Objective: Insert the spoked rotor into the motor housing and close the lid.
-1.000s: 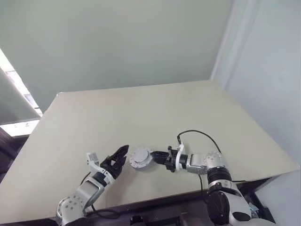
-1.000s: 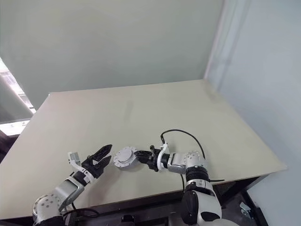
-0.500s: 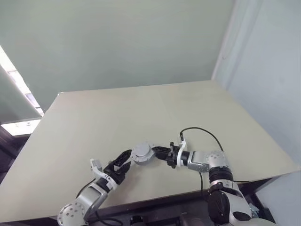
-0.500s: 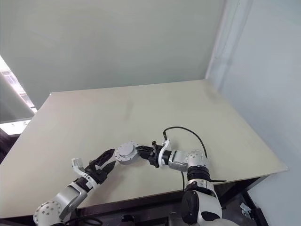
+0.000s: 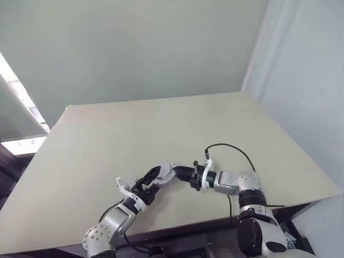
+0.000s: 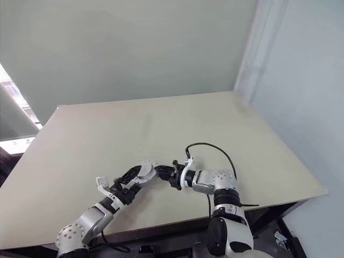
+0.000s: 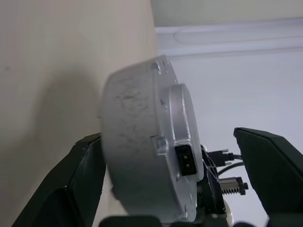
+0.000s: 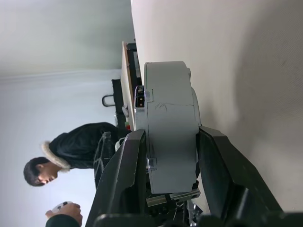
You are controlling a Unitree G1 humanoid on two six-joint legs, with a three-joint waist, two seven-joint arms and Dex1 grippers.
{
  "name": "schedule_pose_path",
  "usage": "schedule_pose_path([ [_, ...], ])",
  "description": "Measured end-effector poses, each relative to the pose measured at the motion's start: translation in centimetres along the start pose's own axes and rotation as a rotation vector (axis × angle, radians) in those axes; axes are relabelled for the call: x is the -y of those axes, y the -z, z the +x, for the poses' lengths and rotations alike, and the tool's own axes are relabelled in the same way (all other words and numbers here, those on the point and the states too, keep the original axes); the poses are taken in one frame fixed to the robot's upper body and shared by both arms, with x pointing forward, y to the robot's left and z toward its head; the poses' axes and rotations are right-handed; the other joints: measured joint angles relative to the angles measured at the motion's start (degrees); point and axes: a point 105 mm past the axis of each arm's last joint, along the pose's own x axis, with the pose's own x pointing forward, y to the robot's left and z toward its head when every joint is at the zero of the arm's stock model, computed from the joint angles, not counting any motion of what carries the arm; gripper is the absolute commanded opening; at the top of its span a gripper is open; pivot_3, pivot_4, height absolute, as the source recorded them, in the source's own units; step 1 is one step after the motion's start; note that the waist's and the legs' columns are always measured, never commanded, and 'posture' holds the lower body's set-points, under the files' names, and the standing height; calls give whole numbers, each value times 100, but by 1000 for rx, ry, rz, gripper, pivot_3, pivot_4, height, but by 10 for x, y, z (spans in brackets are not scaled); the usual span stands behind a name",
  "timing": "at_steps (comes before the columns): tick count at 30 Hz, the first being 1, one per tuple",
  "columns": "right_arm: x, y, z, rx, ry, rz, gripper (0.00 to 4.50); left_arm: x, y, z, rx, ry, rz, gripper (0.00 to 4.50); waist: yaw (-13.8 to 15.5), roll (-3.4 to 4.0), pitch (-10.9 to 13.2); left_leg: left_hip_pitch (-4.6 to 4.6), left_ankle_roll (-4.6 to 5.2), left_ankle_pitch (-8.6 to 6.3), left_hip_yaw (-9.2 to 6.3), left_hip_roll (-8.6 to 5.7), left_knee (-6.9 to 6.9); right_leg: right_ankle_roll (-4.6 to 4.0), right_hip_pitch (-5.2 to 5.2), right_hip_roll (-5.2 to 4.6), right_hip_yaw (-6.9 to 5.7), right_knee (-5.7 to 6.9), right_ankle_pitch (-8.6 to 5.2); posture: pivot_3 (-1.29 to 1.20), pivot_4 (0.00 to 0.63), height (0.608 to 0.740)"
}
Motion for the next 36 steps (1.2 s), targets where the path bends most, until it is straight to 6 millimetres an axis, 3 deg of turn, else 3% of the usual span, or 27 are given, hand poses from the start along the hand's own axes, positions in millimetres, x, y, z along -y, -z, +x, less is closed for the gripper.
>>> schedule_pose_path([
  [3, -1, 1, 1, -5, -2, 0, 1291, -1, -1, 2, 6, -1, -9, 3882, 0, 0, 0, 0, 0, 0, 0, 0, 1, 0, 0, 0, 0, 0, 0, 0, 0, 740],
  [8, -5, 0, 0, 0, -22, -1, 1290, -1, -2, 3, 19, 18, -29, 2211, 0, 0, 0, -3, 0, 0, 0, -1, 4, 0, 0, 0, 0, 1, 0, 0, 0, 740],
  [20, -13, -2, 0, 12, -46, -57, 1290, 5, -5, 4, 33, 57, -40, 2099, 1, 0, 0, -2, 0, 0, -1, -1, 9, 0, 2, 0, 0, 3, 0, 0, 0, 740],
  [29, -17, 2, 5, -5, -57, -98, 4481, -1, -5, 7, 68, 43, -58, 2029, 0, -1, -1, -2, 0, 0, -1, -2, 12, 0, 2, 1, 1, 4, 0, 0, 0, 740],
  [36, -14, -12, 5, 85, -12, -140, 4500, -4, -9, 9, 134, 40, -48, 2014, -3, -1, -1, -3, 0, 0, 1, -2, 14, 0, 2, 2, 4, 5, 0, 0, 0, 740],
])
